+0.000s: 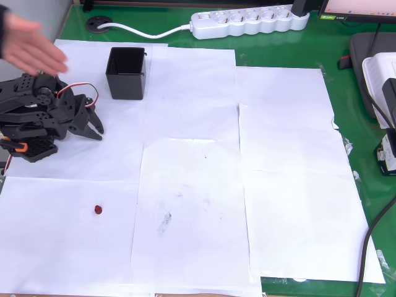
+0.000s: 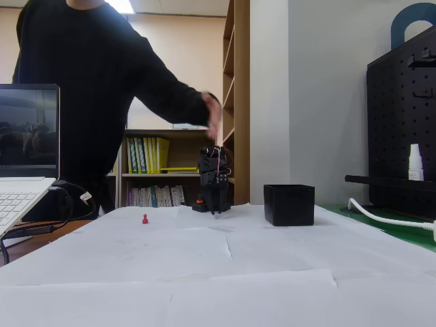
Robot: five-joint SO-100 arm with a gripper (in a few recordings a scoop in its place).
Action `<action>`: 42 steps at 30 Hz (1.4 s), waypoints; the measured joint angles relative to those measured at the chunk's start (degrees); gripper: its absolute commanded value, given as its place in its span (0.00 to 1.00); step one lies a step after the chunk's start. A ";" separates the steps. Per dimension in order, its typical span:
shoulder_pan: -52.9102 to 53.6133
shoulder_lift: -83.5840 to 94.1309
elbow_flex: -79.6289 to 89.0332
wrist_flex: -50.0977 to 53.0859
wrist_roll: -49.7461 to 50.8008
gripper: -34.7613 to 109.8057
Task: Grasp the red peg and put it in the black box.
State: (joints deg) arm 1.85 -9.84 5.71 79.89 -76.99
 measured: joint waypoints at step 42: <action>-21.53 0.00 0.00 0.00 -0.18 0.24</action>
State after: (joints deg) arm -19.69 -9.84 5.71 79.89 -77.17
